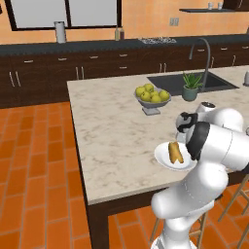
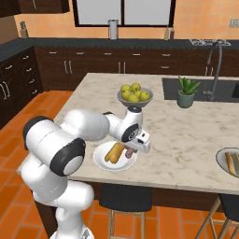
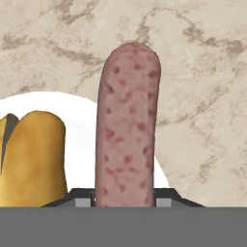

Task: Place one bun and one sausage from the bowl on each plate.

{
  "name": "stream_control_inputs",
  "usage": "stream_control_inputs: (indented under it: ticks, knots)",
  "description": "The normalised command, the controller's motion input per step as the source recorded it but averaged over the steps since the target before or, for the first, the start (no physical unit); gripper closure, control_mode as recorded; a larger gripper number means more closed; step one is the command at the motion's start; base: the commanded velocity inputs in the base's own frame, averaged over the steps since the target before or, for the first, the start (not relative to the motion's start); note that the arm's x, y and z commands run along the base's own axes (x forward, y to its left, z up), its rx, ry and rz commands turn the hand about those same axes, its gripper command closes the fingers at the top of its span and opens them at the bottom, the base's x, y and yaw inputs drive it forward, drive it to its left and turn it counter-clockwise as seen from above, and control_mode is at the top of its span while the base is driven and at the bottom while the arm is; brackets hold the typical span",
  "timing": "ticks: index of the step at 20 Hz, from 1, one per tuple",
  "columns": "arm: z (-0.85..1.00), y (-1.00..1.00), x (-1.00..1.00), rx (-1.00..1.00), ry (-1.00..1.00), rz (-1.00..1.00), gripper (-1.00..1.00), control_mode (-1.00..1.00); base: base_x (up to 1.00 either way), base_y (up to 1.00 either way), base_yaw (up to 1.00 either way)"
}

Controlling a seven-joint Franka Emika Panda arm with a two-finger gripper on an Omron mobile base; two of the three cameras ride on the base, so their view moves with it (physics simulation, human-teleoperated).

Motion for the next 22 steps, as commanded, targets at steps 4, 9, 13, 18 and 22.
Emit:
stream_control_inputs:
  ticks: [4, 9, 13, 18, 22]
  knots:
    - [-0.03, 0.27, -0.25, 0.0, 0.0, -0.12, 1.0, -1.0, 0.0, 0.0, 0.0]
    - [-0.09, 0.21, 0.07, 0.0, -0.02, 0.0, -1.0, -1.0, 0.0, 0.0, 0.0]
    - [-0.06, 0.02, 0.08, 0.0, -0.02, 0.0, -1.0, -1.0, 0.0, 0.0, 0.0]
    - [0.04, 0.18, -0.18, 0.0, 0.0, 0.0, -1.0, -1.0, 0.0, 0.0, 0.0]
    - [0.26, 0.43, -0.34, -0.01, -0.01, -0.01, -1.0, -1.0, 0.0, 0.0, 0.0]
